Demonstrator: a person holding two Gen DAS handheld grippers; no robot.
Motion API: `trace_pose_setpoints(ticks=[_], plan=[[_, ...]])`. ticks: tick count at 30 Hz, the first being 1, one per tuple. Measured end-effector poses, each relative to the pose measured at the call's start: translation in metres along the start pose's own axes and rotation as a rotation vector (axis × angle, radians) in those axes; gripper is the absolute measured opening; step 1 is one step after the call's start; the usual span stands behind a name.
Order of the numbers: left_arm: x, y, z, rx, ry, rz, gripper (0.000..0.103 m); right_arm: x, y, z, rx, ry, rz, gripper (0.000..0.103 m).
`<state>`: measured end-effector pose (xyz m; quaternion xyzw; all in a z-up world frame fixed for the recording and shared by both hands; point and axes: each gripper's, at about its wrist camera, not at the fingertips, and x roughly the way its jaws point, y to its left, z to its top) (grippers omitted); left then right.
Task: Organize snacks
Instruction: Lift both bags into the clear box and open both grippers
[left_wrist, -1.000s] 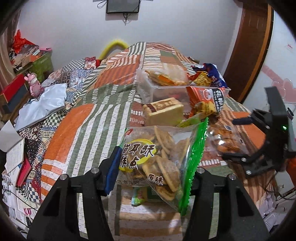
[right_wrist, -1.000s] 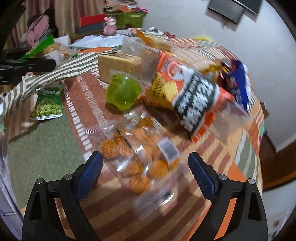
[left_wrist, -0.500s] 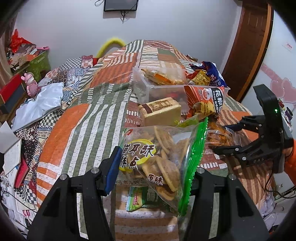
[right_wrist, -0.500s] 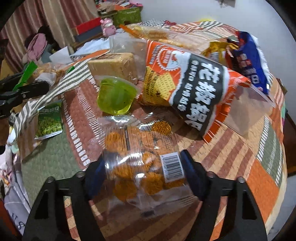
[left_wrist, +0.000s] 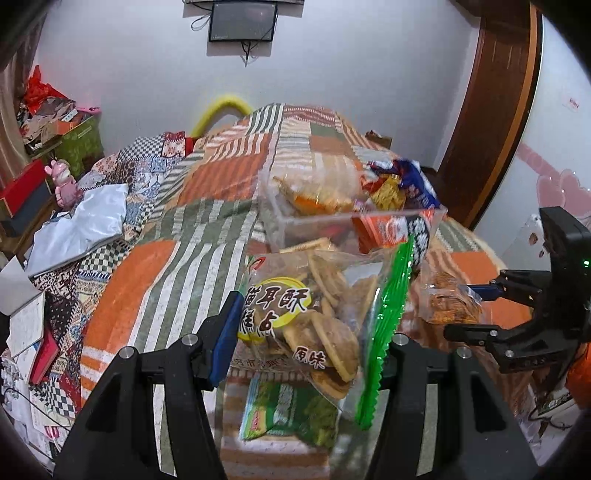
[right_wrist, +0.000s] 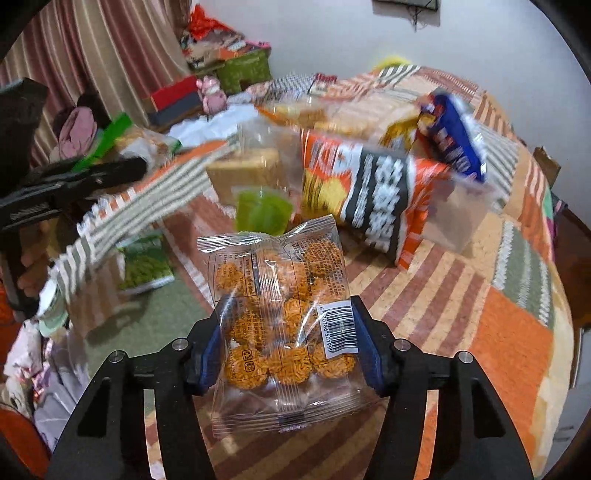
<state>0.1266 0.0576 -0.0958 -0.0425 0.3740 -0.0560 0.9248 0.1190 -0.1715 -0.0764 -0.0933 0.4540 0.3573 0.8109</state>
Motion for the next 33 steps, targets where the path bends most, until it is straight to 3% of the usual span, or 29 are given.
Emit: trace_pose_setpoints(ticks=[10,14,25,33], plan=[[0.013,-0.020,0.056,0.005,-0.083,-0.042,0.056,-0.028,-0.011,0.048,0.054,-0.188,-0.087,0.057],[0.036,-0.018,0.082,-0.025,-0.069,-0.069,0.056,-0.023,-0.024,0.073,0.095,-0.233,-0.103,0.057],[0.102,-0.005,0.123,-0.027,-0.016,-0.037,0.056,0.027,-0.043,0.132,0.118,-0.214,-0.118,0.057],[0.134,-0.010,0.120,0.022,0.019,-0.016,0.056,0.053,-0.046,0.131,0.096,-0.163,-0.167,0.061]])
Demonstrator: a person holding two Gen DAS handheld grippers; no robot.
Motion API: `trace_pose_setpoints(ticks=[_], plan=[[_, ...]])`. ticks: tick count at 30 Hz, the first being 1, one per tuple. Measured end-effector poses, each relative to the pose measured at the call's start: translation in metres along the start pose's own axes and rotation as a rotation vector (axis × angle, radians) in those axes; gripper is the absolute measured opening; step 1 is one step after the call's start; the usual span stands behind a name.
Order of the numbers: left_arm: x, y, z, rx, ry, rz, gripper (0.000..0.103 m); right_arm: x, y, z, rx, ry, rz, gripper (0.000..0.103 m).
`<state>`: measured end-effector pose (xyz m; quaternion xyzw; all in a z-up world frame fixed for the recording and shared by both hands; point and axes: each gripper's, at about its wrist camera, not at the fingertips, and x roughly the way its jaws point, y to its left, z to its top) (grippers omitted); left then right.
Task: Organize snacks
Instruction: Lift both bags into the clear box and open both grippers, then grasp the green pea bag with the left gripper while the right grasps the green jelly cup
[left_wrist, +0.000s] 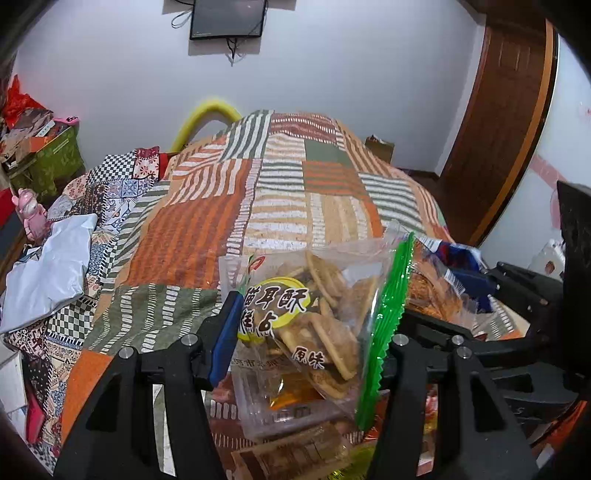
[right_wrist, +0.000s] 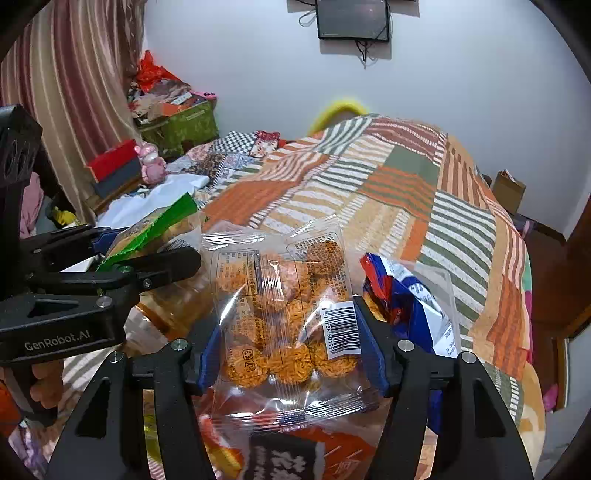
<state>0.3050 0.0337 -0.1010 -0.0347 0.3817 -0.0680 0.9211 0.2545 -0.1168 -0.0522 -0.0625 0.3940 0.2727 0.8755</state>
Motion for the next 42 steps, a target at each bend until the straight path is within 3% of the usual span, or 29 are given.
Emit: trace_pose_setpoints(ticks=[7,11,22,29,34,42], plan=[[0.006,-0.010,-0.008,0.073,-0.001,0.037,0.063,-0.001,-0.004,-0.007,0.013,0.028,0.009,0.069],[0.001,-0.011,-0.008,0.074,0.002,0.013,0.069,-0.015,0.001,-0.008,-0.013,0.001,0.024,0.072],[-0.044,-0.021,-0.018,0.109,-0.051,0.001,0.076,-0.053,0.008,-0.012,-0.031,-0.060,0.057,0.078],[-0.074,-0.004,-0.041,0.058,-0.043,0.025,0.087,-0.072,0.018,-0.027,-0.021,-0.077,0.083,0.078],[-0.083,0.012,-0.069,0.028,0.018,0.050,0.089,-0.074,0.031,-0.046,-0.007,-0.053,0.123,0.078],[-0.082,0.037,-0.113,-0.012,0.107,0.075,0.089,-0.041,0.056,-0.077,0.013,0.087,0.212,0.078]])
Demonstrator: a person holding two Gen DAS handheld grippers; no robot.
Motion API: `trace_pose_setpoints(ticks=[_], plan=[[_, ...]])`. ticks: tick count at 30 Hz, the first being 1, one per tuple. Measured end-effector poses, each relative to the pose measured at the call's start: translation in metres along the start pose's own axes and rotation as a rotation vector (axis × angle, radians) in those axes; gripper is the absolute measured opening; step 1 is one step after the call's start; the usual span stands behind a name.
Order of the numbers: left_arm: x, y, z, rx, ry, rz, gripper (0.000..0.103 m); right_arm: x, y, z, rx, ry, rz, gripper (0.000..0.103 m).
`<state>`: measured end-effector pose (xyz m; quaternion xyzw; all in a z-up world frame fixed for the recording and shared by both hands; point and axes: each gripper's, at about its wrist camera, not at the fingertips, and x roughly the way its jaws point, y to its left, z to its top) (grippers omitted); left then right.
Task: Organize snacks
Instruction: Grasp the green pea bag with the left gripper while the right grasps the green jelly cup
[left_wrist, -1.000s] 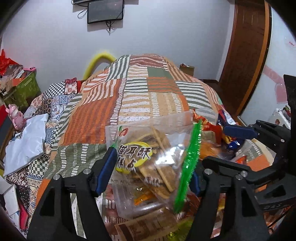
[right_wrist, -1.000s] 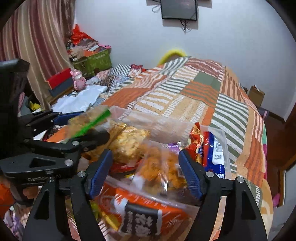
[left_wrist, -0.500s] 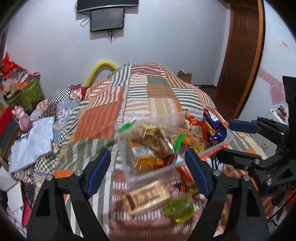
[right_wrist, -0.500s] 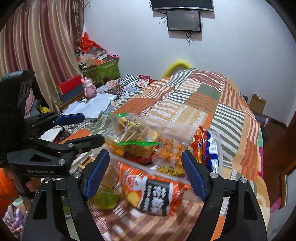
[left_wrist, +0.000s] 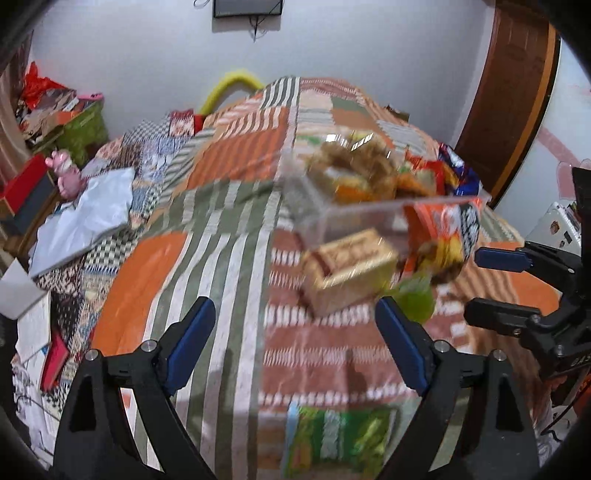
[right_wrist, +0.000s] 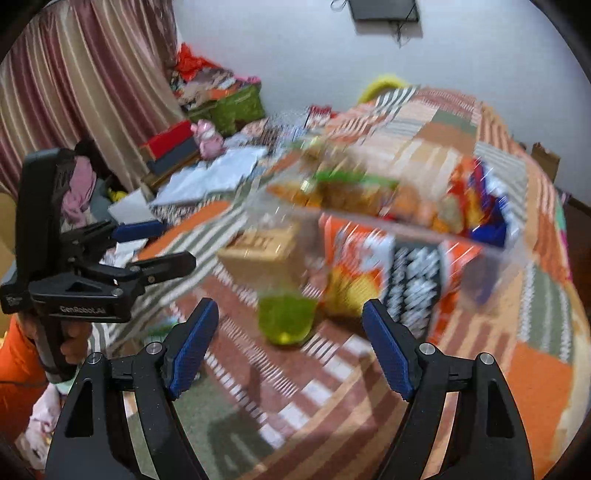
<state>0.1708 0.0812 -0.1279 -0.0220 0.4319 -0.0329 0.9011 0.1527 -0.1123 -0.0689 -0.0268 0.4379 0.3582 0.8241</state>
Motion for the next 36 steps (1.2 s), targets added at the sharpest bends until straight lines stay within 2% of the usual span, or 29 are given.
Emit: trace_pose_setpoints(ticks=[6,9,14,17,19,21,30,36], plan=[[0.004,0.009,-0.024,-0.012,0.043,0.007,0.089,0.033,0.011,-0.001,-0.018,0.077,0.024,0.078],[0.005,0.014,-0.034,-0.027,0.055,0.006,0.089,0.048,0.014,0.000,-0.016,0.113,0.026,0.074],[0.002,0.016,-0.044,-0.023,0.054,0.005,0.089,0.056,0.016,0.003,-0.003,0.122,-0.005,0.073],[0.000,0.017,-0.049,-0.024,0.058,-0.007,0.089,0.063,0.015,0.005,0.010,0.138,-0.033,0.063],[-0.001,0.017,-0.052,-0.030,0.061,-0.020,0.089,0.069,0.016,0.006,0.005,0.154,-0.060,0.051],[-0.003,0.016,-0.055,-0.029,0.065,-0.025,0.089,0.073,0.013,0.006,0.007,0.170,-0.073,0.045],[-0.009,-0.001,-0.071,-0.016,0.101,-0.063,0.089,0.052,0.013,-0.006,0.016,0.150,-0.032,0.043],[-0.006,-0.022,-0.085,0.013,0.159,-0.111,0.089,0.034,0.012,-0.016,0.024,0.117,-0.008,0.043]])
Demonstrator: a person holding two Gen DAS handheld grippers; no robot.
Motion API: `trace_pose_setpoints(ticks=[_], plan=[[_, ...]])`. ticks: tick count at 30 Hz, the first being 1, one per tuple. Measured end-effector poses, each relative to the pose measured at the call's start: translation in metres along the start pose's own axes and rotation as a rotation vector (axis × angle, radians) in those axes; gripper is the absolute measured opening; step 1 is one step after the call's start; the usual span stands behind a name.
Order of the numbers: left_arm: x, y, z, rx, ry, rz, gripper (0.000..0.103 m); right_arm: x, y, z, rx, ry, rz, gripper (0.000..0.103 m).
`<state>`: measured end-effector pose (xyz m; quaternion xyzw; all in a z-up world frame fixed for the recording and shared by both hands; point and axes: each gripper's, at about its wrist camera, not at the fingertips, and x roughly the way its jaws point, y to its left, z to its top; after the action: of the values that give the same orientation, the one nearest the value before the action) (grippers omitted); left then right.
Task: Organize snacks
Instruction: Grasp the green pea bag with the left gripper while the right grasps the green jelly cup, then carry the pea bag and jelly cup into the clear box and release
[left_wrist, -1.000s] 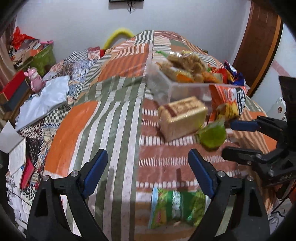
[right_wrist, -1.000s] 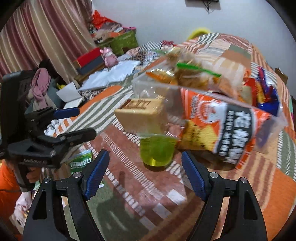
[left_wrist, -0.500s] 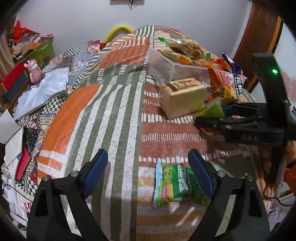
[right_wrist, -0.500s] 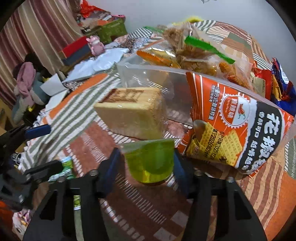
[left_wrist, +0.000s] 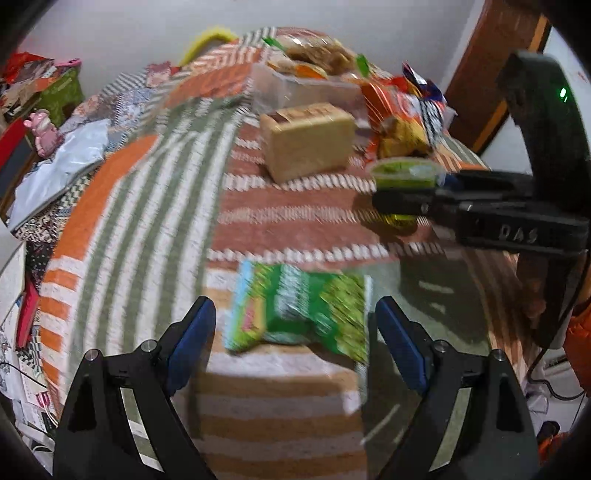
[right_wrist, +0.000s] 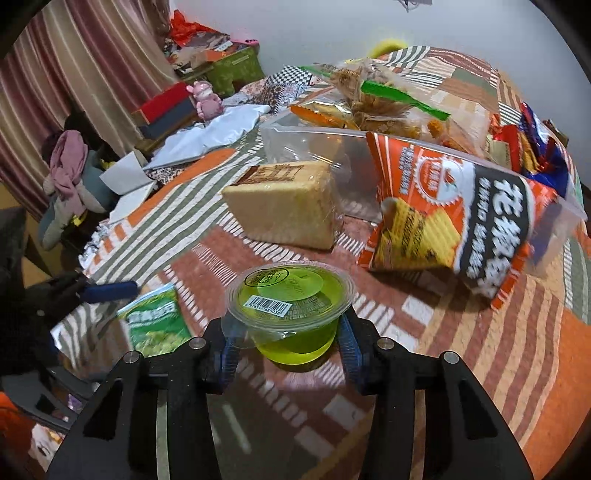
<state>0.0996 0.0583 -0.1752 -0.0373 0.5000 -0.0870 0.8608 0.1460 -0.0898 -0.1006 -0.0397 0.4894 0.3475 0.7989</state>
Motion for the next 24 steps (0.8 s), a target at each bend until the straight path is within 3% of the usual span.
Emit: trace_pose_setpoints(ticks=[6,8,14,24], plan=[[0.006,-0.007,-0.009,0.008,-0.030,0.028,0.087,-0.014,0.002,-0.010,0.018,-0.031,0.008,0.043],[0.006,-0.005,-0.010,-0.001,-0.049,0.042,0.075,-0.018,0.002,-0.013,0.020,-0.041,0.006,0.043],[0.000,-0.002,-0.009,-0.017,-0.076,0.036,0.064,-0.028,-0.001,-0.015,0.037,-0.064,0.004,0.043],[-0.023,-0.009,0.014,-0.003,-0.148,0.022,0.061,-0.049,-0.009,-0.014,0.041,-0.126,-0.012,0.043]])
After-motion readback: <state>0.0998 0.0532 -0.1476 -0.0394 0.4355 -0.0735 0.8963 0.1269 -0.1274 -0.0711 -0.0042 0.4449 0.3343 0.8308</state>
